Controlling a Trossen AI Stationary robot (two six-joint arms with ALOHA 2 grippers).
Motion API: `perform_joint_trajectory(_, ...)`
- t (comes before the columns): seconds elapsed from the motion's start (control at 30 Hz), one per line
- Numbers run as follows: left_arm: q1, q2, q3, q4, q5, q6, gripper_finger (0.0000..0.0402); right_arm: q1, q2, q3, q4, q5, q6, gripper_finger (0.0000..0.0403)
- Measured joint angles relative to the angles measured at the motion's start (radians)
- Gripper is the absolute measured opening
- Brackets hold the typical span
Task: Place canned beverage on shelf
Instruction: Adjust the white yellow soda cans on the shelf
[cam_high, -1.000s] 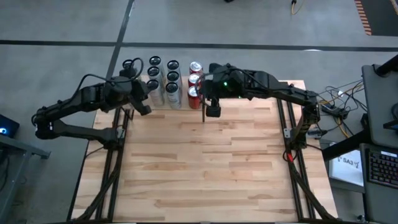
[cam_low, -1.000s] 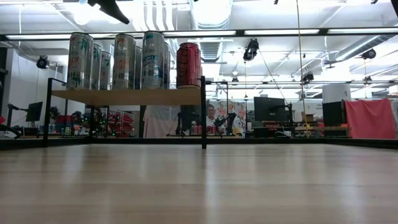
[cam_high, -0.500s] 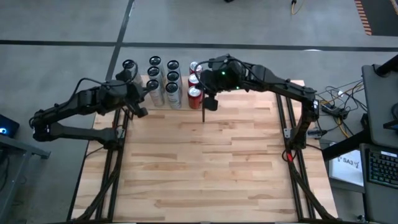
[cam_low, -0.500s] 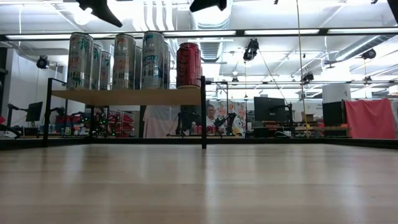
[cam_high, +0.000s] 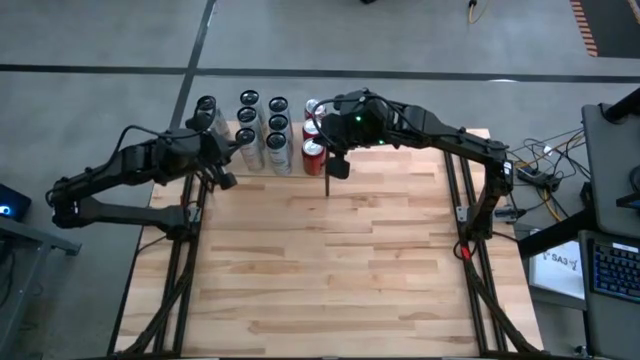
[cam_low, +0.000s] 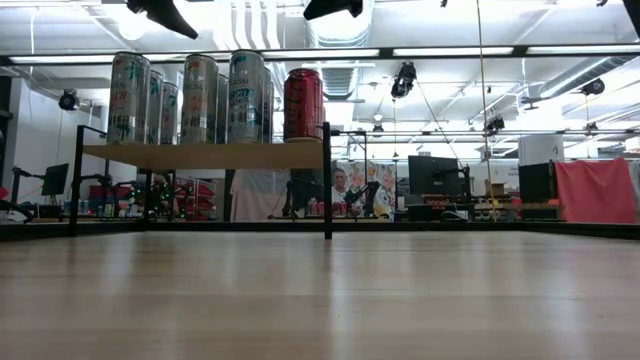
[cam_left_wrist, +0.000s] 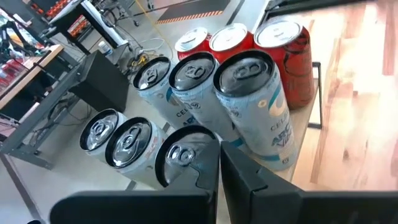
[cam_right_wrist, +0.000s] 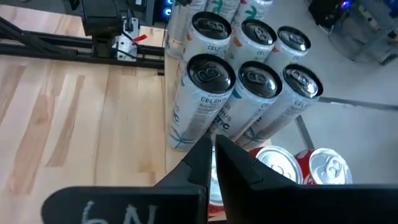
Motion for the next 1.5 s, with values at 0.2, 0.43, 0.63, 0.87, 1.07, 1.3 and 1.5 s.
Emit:
perform_joint_trajectory(0.2,0.0,0.048,-0.013,0.105,0.0,-0.001,0.0,0.0,0.0,0.0,0.02,0.001,-0.073,0.0013)
perform_joint_trajectory(0.43,0.0,0.12,-0.016,0.149,-0.101,0.088,0.0,0.0,0.0,0.0,-0.001,0.001,-0.068,0.0013)
perform_joint_trajectory(0.63,0.0,0.13,-0.016,0.138,-0.163,0.118,0.0,0.0,0.0,0.0,-0.006,0.001,-0.079,0.0013)
perform_joint_trajectory(0.87,-0.006,0.104,-0.016,0.152,-0.163,0.104,0.0,-0.001,0.0,0.0,0.032,0.001,-0.082,0.0013)
perform_joint_trajectory(1.07,-0.012,0.034,-0.007,0.158,-0.164,0.113,0.0,-0.001,0.006,0.0,0.084,0.004,-0.079,0.0013)
perform_joint_trajectory(1.3,0.061,0.039,-0.007,0.237,-0.156,0.284,0.0,-0.001,0.006,0.0,0.111,0.007,-0.084,0.0013)
perform_joint_trajectory(1.5,0.207,0.095,-0.007,0.261,-0.041,0.348,0.0,-0.001,0.006,0.0,0.111,0.007,-0.082,0.0013)
